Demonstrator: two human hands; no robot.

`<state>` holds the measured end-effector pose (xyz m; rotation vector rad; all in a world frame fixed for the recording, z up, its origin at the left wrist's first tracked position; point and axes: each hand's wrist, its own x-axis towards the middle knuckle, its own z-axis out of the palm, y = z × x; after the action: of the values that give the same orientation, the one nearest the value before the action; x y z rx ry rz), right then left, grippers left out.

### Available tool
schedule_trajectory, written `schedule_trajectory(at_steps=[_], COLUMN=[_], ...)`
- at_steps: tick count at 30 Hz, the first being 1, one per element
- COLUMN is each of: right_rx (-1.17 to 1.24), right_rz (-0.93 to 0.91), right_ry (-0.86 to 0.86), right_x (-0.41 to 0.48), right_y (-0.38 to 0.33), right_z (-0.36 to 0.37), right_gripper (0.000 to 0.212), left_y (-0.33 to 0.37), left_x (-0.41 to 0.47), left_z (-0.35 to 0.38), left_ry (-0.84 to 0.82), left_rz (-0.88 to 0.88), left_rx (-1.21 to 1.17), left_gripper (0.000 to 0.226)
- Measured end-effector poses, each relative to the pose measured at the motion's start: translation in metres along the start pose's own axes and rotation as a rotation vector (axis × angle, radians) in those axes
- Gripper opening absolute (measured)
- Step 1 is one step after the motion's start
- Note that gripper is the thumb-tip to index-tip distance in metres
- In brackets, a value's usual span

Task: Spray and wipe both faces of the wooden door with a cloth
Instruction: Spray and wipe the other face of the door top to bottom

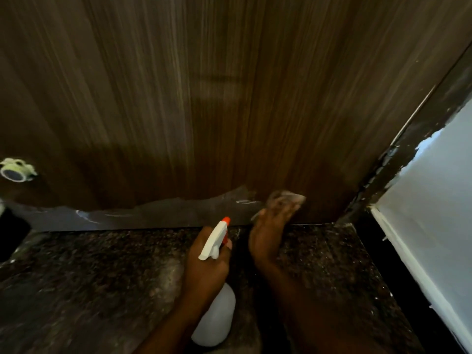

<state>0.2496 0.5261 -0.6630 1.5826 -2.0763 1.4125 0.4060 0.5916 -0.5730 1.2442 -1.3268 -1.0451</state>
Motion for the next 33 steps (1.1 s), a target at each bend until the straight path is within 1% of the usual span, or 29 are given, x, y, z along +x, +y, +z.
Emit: schedule_trajectory(at_steps=[1, 2, 3, 4, 5, 6, 8, 9, 10, 11, 13, 14, 17, 18, 19, 21, 22, 25, 27, 28, 30, 31, 33], right_rx=[-0.132, -0.249, -0.365, -0.466, -0.586, -0.652, -0.767, -0.816, -0.856, -0.853, -0.768, -0.731, -0.731, -0.719, -0.693, -0.63, -0.624, -0.651, -0.67, -0.663, -0.642, -0.621, -0.595], right_rz=[-0.13, -0.341, -0.607, -0.786, -0.918, -1.093, -1.24, -1.24, -1.182, -1.118, -1.092, -1.123, -1.314, -1.381, -1.44, -1.547, -1.576, -1.583, -1.583, -1.583, -1.513, -1.436, -1.199], right_ry=[-0.107, -0.29, -0.478, -0.65, -0.779, -0.779, -0.82, -0.828, -0.857, -0.875, -0.814, -0.773, -0.761, -0.756, -0.737, -0.68, -0.661, -0.633, -0.585, -0.544, -0.461, -0.413, -0.317], right_x=[-0.004, -0.007, 0.001, 0.023, 0.047, 0.072, 0.108, 0.114, 0.114, 0.111, 0.104, 0.103, 0.102, 0.099, 0.094, 0.077, 0.067, 0.041, 0.041, 0.045, 0.058, 0.065, 0.072], right_y=[0.009, 0.026, 0.048, 0.064, 0.083, 0.105, 0.14, 0.152, 0.157, 0.158, 0.157, 0.155, 0.121, 0.101, 0.078, 0.03, 0.006, -0.055, -0.071, -0.066, -0.034, -0.011, 0.031], right_z=[0.001, -0.003, -0.01, -0.028, -0.045, -0.061, -0.093, -0.108, -0.117, -0.124, -0.122, -0.115, -0.071, -0.053, -0.032, 0.01, 0.03, 0.073, 0.078, 0.072, 0.044, 0.026, -0.015], right_gripper=[0.067, 0.072, 0.076, 0.079, 0.079, 0.076, 0.065, 0.062, 0.06, 0.058, 0.058, 0.058, 0.06, 0.061, 0.061, 0.061, 0.063, 0.065, 0.066, 0.068, 0.075, 0.075, 0.075], left_y=[-0.002, -0.002, 0.0, 0.0, 0.0, 0.0, 0.0, 0.0, 0.0, -0.001, -0.001, -0.001, 0.0, 0.001, 0.0, -0.003, -0.003, 0.0, 0.002, 0.003, 0.005, 0.007, 0.011], left_x=[-0.001, -0.002, -0.002, -0.002, -0.001, -0.001, -0.001, -0.002, -0.003, -0.003, -0.006, -0.007, -0.01, -0.01, -0.01, -0.009, -0.008, -0.003, 0.0, 0.001, 0.003, 0.004, 0.006], left_z=[0.0, 0.0, -0.001, -0.001, -0.003, -0.004, -0.004, -0.004, -0.004, -0.003, -0.003, -0.002, -0.006, -0.009, -0.011, -0.017, -0.022, -0.033, -0.038, -0.039, -0.039, -0.039, -0.036], left_ry=[0.007, 0.012, 0.012, 0.009, 0.005, 0.003, 0.008, 0.011, 0.015, 0.015, 0.022, 0.039, 0.107, 0.125, 0.151, 0.187, 0.189, 0.191, 0.209, 0.217, 0.227, 0.218, 0.206], left_rz=[0.001, 0.006, 0.011, 0.013, 0.013, 0.015, 0.009, 0.007, 0.003, -0.01, -0.06, -0.091, -0.216, -0.256, -0.266, -0.239, -0.228, -0.189, -0.164, -0.153, -0.146, -0.151, -0.166], left_rx=[-0.007, -0.01, -0.012, -0.005, 0.002, 0.011, 0.03, 0.04, 0.054, 0.054, 0.037, 0.028, -0.016, -0.021, -0.006, 0.05, 0.064, 0.115, 0.124, 0.108, 0.053, 0.025, -0.026], left_gripper=[0.032, 0.034, 0.038, 0.042, 0.045, 0.047, 0.047, 0.046, 0.045, 0.044, 0.047, 0.047, 0.035, 0.038, 0.042, 0.042, 0.041, 0.043, 0.043, 0.042, 0.032, 0.027, 0.035])
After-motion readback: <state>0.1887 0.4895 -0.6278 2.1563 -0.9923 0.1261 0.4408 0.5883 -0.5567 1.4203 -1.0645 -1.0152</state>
